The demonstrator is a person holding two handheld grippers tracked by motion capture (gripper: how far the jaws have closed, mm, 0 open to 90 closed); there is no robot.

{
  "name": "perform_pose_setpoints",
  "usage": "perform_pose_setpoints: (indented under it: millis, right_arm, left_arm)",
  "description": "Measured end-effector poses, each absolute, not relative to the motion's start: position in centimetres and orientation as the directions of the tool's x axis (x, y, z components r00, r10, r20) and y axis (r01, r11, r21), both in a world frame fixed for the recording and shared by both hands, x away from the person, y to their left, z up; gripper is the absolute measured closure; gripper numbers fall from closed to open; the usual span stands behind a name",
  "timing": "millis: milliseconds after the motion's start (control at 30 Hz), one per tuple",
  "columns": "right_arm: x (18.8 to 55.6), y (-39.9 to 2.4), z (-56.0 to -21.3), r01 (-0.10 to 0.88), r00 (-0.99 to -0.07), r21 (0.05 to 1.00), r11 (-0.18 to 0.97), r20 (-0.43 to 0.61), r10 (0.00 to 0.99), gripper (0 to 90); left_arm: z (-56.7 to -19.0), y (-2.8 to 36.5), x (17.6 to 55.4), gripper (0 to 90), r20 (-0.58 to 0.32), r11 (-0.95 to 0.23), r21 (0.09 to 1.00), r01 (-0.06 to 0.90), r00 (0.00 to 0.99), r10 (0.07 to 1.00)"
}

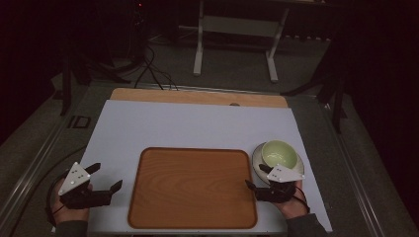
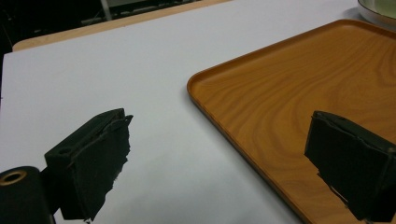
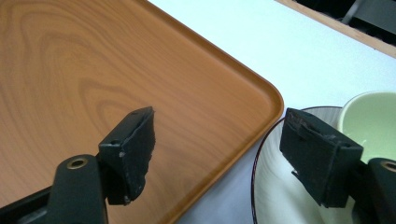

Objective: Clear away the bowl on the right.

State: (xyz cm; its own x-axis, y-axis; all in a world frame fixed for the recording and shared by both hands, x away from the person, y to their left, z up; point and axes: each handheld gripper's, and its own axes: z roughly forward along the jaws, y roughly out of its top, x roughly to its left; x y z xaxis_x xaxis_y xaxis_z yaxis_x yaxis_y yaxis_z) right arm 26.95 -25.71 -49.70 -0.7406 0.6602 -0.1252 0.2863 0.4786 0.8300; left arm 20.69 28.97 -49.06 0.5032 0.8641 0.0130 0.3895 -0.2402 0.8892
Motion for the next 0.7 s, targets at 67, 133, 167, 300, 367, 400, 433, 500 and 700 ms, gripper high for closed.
perform_pose_setpoints:
  millis: [67, 133, 167, 300, 367, 400, 433, 500, 700]
  right_arm:
    - [27.0, -25.7, -49.5, 0.282, -0.74, 0.829, 0.483, -0.132, 0.66, 26.2]
    - [27.0, -25.7, -49.4, 0.282, -0.739, 0.834, 0.475, -0.128, 0.662, 27.2]
    - [27.0, -25.8, -49.3, 0.277, -0.738, 0.835, 0.475, -0.132, 0.662, 28.0]
    - [27.1, -25.9, -49.0, 0.273, -0.735, 0.836, 0.476, -0.138, 0.664, 29.6]
    - [27.1, -25.9, -48.9, 0.275, -0.731, 0.838, 0.471, -0.136, 0.668, 29.7]
    - [27.2, -26.0, -48.7, 0.271, -0.726, 0.843, 0.465, -0.139, 0.674, 29.7]
    - [27.2, -26.0, -48.6, 0.271, -0.724, 0.844, 0.462, -0.138, 0.676, 29.7]
    - [27.3, -26.2, -48.4, 0.268, -0.719, 0.848, 0.458, -0.14, 0.681, 29.8]
    - [27.7, -26.9, -47.4, 0.269, -0.699, 0.86, 0.433, -0.136, 0.703, 30.3]
  left_arm:
    - [-49.0, 29.0, 20.7, 6.2, 0.016, -0.241, 0.891, 0.385, 0.503, 0.864]
    - [-49.0, 29.0, 20.6, 6.2, 0.017, -0.241, 0.891, 0.385, 0.501, 0.865]
    - [-49.0, 29.0, 20.6, 6.2, 0.018, -0.241, 0.891, 0.384, 0.5, 0.866]
    - [-49.0, 29.0, 20.6, 6.3, 0.019, -0.237, 0.895, 0.379, 0.498, 0.867]
    - [-49.0, 29.1, 20.6, 6.3, 0.014, -0.231, 0.896, 0.379, 0.496, 0.868]
    - [-49.0, 29.1, 20.6, 6.3, 0.012, -0.227, 0.897, 0.378, 0.494, 0.87]
    - [-49.0, 29.1, 20.6, 6.3, 0.012, -0.227, 0.897, 0.378, 0.494, 0.87]
    - [-49.0, 29.1, 20.6, 6.3, 0.016, -0.229, 0.898, 0.375, 0.493, 0.87]
    - [-49.0, 29.2, 20.5, 6.3, 0.012, -0.221, 0.9, 0.375, 0.487, 0.873]
